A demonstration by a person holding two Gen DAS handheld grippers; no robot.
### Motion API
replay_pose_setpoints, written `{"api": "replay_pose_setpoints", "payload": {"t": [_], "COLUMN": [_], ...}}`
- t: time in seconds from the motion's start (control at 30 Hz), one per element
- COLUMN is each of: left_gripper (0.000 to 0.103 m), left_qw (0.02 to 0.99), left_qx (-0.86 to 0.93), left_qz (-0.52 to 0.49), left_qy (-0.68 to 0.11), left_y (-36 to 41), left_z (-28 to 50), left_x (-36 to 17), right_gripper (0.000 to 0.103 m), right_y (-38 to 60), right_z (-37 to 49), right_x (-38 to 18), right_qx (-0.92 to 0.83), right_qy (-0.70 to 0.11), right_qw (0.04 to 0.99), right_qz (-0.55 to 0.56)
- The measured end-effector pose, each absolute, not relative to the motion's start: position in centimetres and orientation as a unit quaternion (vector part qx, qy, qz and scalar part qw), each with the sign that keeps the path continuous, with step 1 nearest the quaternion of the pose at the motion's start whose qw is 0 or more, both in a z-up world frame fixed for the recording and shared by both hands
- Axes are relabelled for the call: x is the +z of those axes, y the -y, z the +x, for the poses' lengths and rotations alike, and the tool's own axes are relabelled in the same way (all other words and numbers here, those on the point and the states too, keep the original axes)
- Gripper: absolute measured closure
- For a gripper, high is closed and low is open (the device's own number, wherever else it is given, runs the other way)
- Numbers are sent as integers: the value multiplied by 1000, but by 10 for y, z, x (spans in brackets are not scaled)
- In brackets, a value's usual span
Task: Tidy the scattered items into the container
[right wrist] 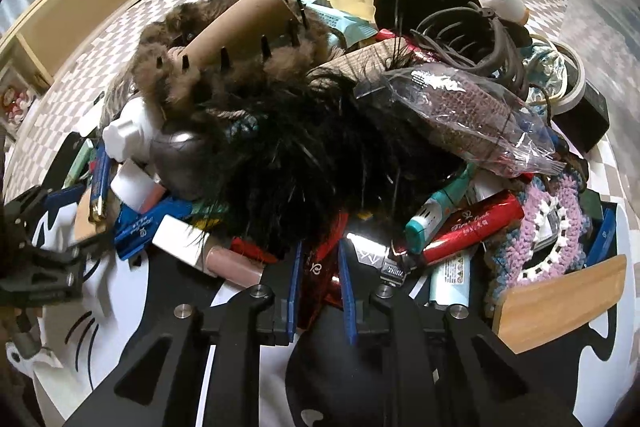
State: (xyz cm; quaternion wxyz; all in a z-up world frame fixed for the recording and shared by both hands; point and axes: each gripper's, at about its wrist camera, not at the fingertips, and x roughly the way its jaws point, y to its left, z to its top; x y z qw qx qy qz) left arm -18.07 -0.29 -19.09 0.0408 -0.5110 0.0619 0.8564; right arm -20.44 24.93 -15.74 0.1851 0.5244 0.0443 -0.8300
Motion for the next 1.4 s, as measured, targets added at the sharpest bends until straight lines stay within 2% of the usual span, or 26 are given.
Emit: {"api": "replay_pose_setpoints", "payload": {"t": [0.43,0.7,1.2,1.4], "left_gripper": [35,35,35,35], "left_qw": [64,78,81,59], "left_qx": [853,847,827,828], "left_qz": [-517,-524,-556,-556], "left_qy": [27,45,11,-29], "left_y": [40,46,35,25], "left_z": [-163,-136,-93,-85], "left_x": [-184,-178,-176,-180], "right_gripper": [85,85,86,86], "right_y": [-257,-279,-305,-294], "right_z": [-170,-146,-85,-64], "right_x": [-158,-161,-166,-171], "right_qx": [-818,-792,-771,-785], "right_qy": [-72,-63,-55,-119], "right_qw": [222,247,258,243], "right_qz": [526,554,579,557]}}
